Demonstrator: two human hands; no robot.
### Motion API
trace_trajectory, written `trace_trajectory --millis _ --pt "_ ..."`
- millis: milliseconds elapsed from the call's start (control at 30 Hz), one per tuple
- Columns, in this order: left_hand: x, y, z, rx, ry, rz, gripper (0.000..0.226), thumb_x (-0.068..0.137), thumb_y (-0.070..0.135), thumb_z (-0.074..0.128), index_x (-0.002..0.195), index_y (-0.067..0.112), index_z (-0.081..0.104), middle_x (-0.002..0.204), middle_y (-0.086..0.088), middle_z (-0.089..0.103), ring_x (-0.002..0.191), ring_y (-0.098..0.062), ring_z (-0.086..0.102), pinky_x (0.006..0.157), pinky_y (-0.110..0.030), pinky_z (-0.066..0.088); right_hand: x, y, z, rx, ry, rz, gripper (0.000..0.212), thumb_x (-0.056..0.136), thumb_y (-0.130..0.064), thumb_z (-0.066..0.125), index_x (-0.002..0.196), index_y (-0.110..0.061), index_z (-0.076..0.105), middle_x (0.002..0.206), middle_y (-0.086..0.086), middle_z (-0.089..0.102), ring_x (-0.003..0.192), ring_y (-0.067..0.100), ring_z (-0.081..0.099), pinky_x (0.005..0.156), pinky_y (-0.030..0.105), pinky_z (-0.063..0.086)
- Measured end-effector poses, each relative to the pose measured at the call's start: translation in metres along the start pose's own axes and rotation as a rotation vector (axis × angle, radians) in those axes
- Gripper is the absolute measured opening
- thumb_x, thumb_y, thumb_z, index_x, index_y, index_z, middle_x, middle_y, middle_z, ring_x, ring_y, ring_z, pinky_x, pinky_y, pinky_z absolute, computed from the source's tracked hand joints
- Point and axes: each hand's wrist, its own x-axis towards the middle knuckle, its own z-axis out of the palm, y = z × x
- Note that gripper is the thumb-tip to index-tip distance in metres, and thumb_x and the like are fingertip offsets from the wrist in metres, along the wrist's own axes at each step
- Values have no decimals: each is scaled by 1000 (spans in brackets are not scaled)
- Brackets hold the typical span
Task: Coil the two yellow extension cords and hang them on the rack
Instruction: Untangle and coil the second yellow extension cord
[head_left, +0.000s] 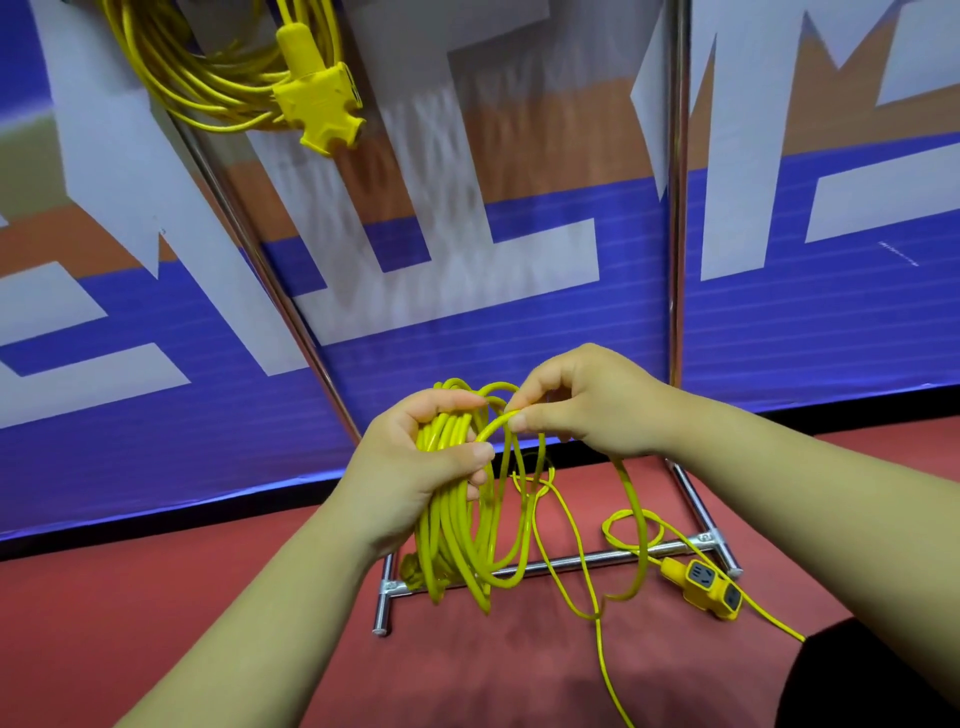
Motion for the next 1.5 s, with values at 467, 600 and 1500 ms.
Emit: trace_trajectory --millis 467,600,1500 --pt "1 13 -37 -138 173 37 41 83 -13 62 117 10 66 80 -17 59 56 -23 60 52 -32 54 -16 19 -6 284 290 194 9 87 -12 75 86 -11 67 68 5 67 59 18 65 63 33 56" --pt "-6 10 -30 -167 48 -40 59 75 -14 64 126 14 64 78 -20 59 57 -28 60 55 -35 56 -15 14 0 -31 329 110 5 86 -24 77 82 -22 74 63 -4 68 56 13 62 57 27 49" --pt "-5 25 -50 -317 211 102 25 78 5 60 100 11 70 73 -7 53 40 -6 39 37 -17 35 -15 49 19 81 -151 229 24 87 -9 72 94 -17 50 76 2 64 70 18 57 70 42 45"
